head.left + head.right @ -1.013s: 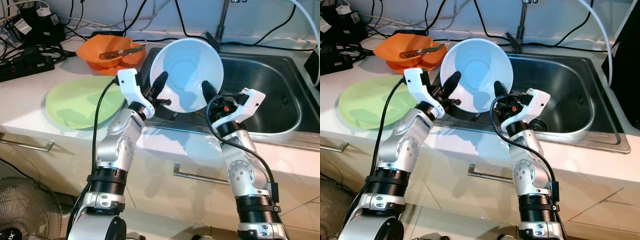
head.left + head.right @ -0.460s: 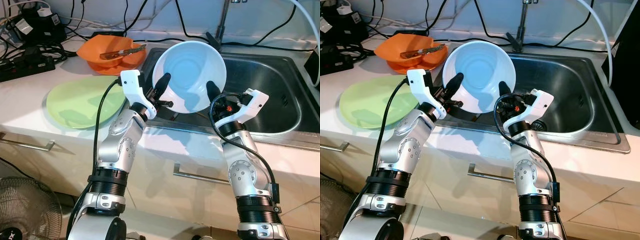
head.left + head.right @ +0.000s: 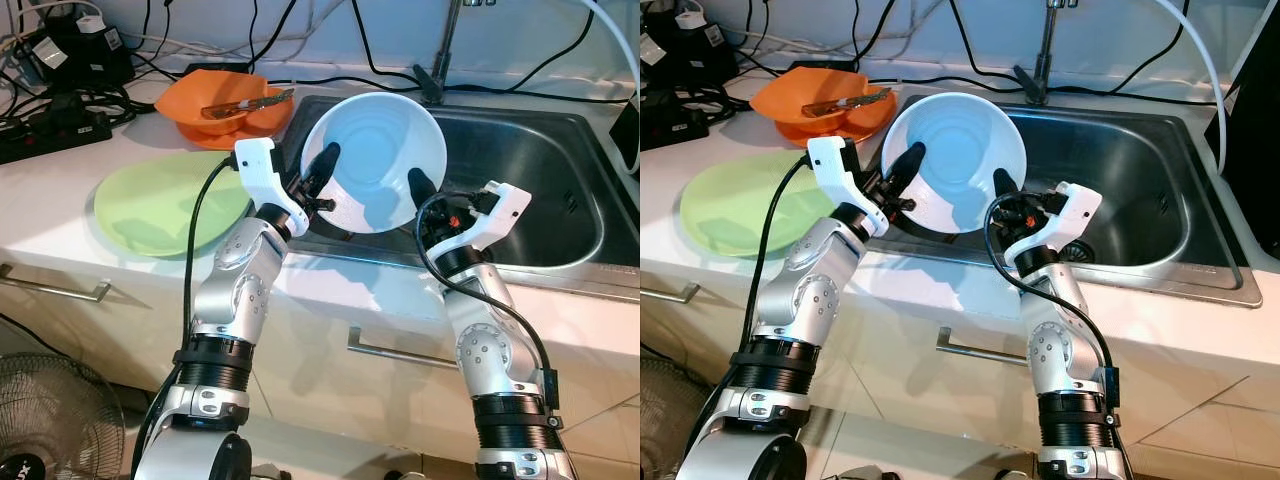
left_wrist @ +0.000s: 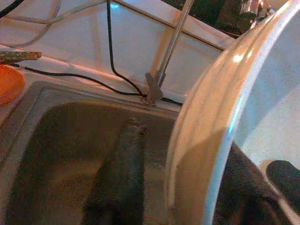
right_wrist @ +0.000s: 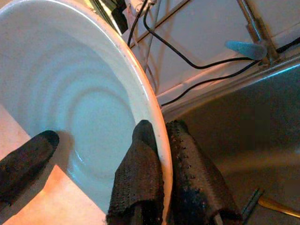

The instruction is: Kitchen organization

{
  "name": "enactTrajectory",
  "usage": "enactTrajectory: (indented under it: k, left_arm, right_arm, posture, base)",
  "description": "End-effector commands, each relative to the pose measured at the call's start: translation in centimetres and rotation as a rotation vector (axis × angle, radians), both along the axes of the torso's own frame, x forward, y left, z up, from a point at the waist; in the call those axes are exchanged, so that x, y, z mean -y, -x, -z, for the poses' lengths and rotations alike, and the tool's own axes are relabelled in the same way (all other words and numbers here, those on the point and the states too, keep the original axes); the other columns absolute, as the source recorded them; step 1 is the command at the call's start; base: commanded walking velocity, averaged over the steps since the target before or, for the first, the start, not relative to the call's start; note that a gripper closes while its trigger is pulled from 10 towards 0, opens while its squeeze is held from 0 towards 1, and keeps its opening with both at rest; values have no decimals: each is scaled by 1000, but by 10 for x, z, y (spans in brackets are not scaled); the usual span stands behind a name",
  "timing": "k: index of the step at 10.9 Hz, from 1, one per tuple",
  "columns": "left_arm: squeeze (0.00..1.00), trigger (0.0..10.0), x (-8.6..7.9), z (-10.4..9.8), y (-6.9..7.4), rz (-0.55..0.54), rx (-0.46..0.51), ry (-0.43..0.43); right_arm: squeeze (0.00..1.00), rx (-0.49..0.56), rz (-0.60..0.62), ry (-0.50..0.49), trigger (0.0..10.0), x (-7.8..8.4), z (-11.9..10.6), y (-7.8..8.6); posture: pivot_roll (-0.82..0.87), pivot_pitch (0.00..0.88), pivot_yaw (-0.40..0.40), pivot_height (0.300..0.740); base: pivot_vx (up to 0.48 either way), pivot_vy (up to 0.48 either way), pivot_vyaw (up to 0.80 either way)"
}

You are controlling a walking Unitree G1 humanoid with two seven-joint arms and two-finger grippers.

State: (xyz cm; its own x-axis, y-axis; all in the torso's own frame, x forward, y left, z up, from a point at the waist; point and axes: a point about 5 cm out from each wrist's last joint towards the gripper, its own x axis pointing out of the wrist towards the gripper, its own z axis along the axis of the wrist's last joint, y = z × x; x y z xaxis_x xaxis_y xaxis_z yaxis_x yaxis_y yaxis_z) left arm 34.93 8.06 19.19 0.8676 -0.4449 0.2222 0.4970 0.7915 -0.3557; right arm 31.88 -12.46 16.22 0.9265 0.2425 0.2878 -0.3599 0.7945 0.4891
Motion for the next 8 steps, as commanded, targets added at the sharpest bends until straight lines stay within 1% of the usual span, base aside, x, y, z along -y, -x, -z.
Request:
enactTrajectory:
  k: [1, 3, 4, 5, 6, 7, 8]
  left_arm:
    - [1000, 10000, -1, -8, -2, -13, 25, -2]
    - [1000, 10000, -2, -8, -3, -21, 24, -10]
    - [208, 10000, -2, -7, -3, -22, 24, -17]
    - [0, 10000, -2, -6, -2, -21, 20, -22]
    - [0, 10000, -2, -5, -3, -22, 14, -29]
    - [0, 10000, -1, -1, -2, -13, -1, -71]
    - [0, 10000, 2, 12, 0, 31, -64, -182]
  right_arm:
    - [0, 51, 7, -16, 0, 0, -15, -3]
    - [0, 52, 110, -28, 0, 16, -22, -13]
    - [0, 49, 148, -33, 0, 23, -24, -16]
    - [0, 51, 196, -35, 0, 33, -28, -22]
    - [0, 43, 245, -14, 0, 40, -30, -26]
    - [0, 15, 315, 27, 10000, 49, -30, -33]
    - [0, -59, 386, 138, 10000, 59, -20, -44]
  posture:
    - [-9, 8, 67, 740]
    - [-9, 12, 68, 740]
    - [-9, 11, 68, 740]
    - [-9, 11, 69, 740]
    - [-8, 11, 69, 740]
    - [-6, 8, 70, 740]
    - [2, 7, 67, 740]
  base:
    - [0, 0, 0]
    - [0, 0, 0]
    - [0, 0, 0]
    - [0, 0, 0]
    - [0, 0, 0]
    - [0, 0, 0]
    - [0, 0, 0]
